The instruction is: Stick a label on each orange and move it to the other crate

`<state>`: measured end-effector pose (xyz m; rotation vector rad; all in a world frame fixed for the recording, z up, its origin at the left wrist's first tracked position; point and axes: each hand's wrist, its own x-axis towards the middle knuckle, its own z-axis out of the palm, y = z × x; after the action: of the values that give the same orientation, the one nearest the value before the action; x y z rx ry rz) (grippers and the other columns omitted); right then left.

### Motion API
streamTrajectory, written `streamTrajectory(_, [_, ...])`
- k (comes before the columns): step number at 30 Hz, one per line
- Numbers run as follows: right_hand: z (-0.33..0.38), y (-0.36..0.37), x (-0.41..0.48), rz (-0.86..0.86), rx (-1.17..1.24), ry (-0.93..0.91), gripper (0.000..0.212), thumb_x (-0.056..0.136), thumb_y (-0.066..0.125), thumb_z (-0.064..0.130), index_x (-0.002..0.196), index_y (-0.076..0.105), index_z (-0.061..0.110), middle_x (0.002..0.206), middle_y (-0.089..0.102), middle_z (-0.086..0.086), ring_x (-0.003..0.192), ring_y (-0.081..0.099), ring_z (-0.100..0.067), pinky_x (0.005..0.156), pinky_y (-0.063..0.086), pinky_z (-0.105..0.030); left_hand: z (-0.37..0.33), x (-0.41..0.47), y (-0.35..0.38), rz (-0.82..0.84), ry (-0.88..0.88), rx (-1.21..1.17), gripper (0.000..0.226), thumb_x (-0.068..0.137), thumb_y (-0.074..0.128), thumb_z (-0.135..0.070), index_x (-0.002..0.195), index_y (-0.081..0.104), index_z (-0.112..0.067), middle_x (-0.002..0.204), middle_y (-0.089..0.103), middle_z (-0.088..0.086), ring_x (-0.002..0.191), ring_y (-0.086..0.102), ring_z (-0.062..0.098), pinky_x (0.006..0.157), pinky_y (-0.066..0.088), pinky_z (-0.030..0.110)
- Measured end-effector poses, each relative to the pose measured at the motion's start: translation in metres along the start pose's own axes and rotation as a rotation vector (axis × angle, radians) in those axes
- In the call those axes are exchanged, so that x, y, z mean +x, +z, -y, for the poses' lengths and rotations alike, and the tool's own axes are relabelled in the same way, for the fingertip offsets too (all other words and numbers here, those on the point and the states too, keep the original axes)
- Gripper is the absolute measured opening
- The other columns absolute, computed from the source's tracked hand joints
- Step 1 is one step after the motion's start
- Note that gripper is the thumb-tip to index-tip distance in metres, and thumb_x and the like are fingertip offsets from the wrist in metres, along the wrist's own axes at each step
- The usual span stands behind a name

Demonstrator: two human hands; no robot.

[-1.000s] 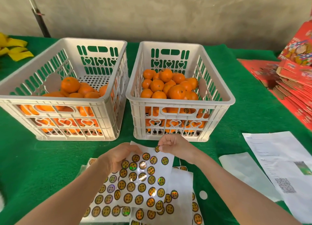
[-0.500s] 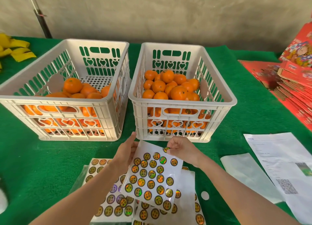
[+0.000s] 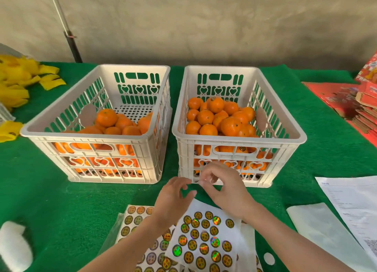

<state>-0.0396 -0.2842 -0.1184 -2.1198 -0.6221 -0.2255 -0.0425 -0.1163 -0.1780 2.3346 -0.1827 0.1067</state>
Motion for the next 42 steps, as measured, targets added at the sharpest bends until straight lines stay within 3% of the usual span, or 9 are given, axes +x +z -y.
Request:
streamTrajectory(3, [0.034, 0.001, 0.027, -0.174, 0.042, -0.236, 0.008, 0.083, 0.062, 0.005, 0.085, 0.060, 0.012, 0.079, 0.057, 0.003, 0.073, 0.050, -0.004, 0.064, 0.043, -0.021, -0.015, 0.006, -0.037, -0.196, 0.180, -0.076, 0.030, 0.089, 0.061, -0.027, 0.066, 0.059, -0.008, 0.059, 0.047, -0.010, 0.050, 0.040, 0.004, 0.051, 0.028, 0.010])
streamTrajectory(8, [0.063, 0.011, 0.094, -0.388, 0.154, -0.337, 0.034, 0.088, 0.056, 0.000, 0.115, 0.052, 0.020, 0.095, 0.059, 0.003, 0.088, 0.056, -0.001, 0.076, 0.046, -0.012, -0.027, 0.030, -0.114, -0.444, 0.189, -0.296, 0.022, 0.087, 0.063, -0.003, 0.089, 0.056, -0.024, 0.079, 0.064, -0.008, 0.060, 0.059, 0.009, 0.052, 0.046, 0.016])
streamTrajectory(11, [0.073, 0.037, 0.144, -0.344, 0.159, -0.228, 0.035, 0.093, 0.048, 0.005, 0.127, 0.045, 0.013, 0.098, 0.059, 0.003, 0.090, 0.056, -0.004, 0.077, 0.048, -0.018, -0.012, 0.050, -0.156, -0.516, 0.187, -0.389, 0.025, 0.089, 0.053, 0.009, 0.093, 0.059, -0.015, 0.089, 0.066, 0.004, 0.071, 0.063, 0.025, 0.059, 0.051, 0.032])
streamTrajectory(15, [0.080, 0.088, 0.199, -0.234, 0.093, -0.108, 0.050, 0.094, 0.046, 0.002, 0.139, 0.034, 0.019, 0.108, 0.059, 0.001, 0.095, 0.055, -0.004, 0.080, 0.045, -0.012, 0.023, 0.082, -0.207, -0.645, 0.083, -0.422, 0.044, 0.088, 0.042, 0.014, 0.087, 0.059, -0.026, 0.088, 0.066, -0.002, 0.071, 0.063, 0.012, 0.061, 0.051, 0.022])
streamTrajectory(19, [0.077, 0.124, 0.224, -0.130, 0.033, -0.072, 0.064, 0.091, 0.047, -0.002, 0.144, 0.026, 0.025, 0.132, 0.051, -0.005, 0.116, 0.049, -0.012, 0.098, 0.046, -0.029, 0.070, 0.127, -0.247, -0.725, -0.043, -0.444, 0.045, 0.084, 0.039, 0.013, 0.084, 0.056, -0.028, 0.086, 0.064, -0.002, 0.075, 0.061, 0.027, 0.063, 0.049, 0.033])
streamTrajectory(22, [0.069, 0.133, 0.231, -0.078, -0.043, -0.013, 0.071, 0.089, 0.045, -0.001, 0.145, 0.019, 0.035, 0.142, 0.042, 0.003, 0.129, 0.039, -0.009, 0.107, 0.039, -0.035, 0.101, 0.171, -0.262, -0.587, -0.194, -0.194, 0.028, 0.084, 0.055, 0.003, 0.103, 0.058, -0.018, 0.097, 0.065, 0.000, 0.087, 0.063, 0.031, 0.065, 0.049, 0.030])
streamTrajectory(29, [0.067, 0.134, 0.233, -0.014, -0.150, 0.088, 0.078, 0.089, 0.049, -0.001, 0.145, 0.014, 0.042, 0.143, 0.042, 0.009, 0.116, 0.048, -0.005, 0.089, 0.038, -0.015, 0.123, 0.222, -0.239, 0.276, -0.390, 0.590, 0.063, 0.081, 0.073, -0.033, 0.131, 0.043, -0.009, 0.122, 0.057, 0.008, 0.110, 0.055, 0.025, 0.091, 0.048, 0.031])
streamTrajectory(36, [0.069, 0.130, 0.232, -0.025, -0.222, 0.079, 0.068, 0.092, 0.051, 0.004, 0.145, 0.021, 0.035, 0.130, 0.051, 0.003, 0.105, 0.053, -0.008, 0.086, 0.049, -0.024, 0.133, 0.224, -0.240, 0.172, -0.335, 0.374, 0.049, 0.073, 0.076, -0.025, 0.116, 0.053, -0.025, 0.111, 0.055, 0.003, 0.092, 0.055, 0.017, 0.071, 0.052, 0.026])
streamTrajectory(42, [0.071, 0.126, 0.226, -0.258, -0.094, 0.056, 0.043, 0.095, 0.052, 0.012, 0.134, 0.042, 0.027, 0.133, 0.049, 0.009, 0.121, 0.043, -0.001, 0.103, 0.040, -0.022, 0.096, 0.191, -0.263, 0.095, -0.354, -0.680, 0.070, 0.062, 0.081, -0.021, 0.125, 0.050, -0.019, 0.114, 0.060, 0.010, 0.095, 0.062, 0.025, 0.080, 0.053, 0.039])
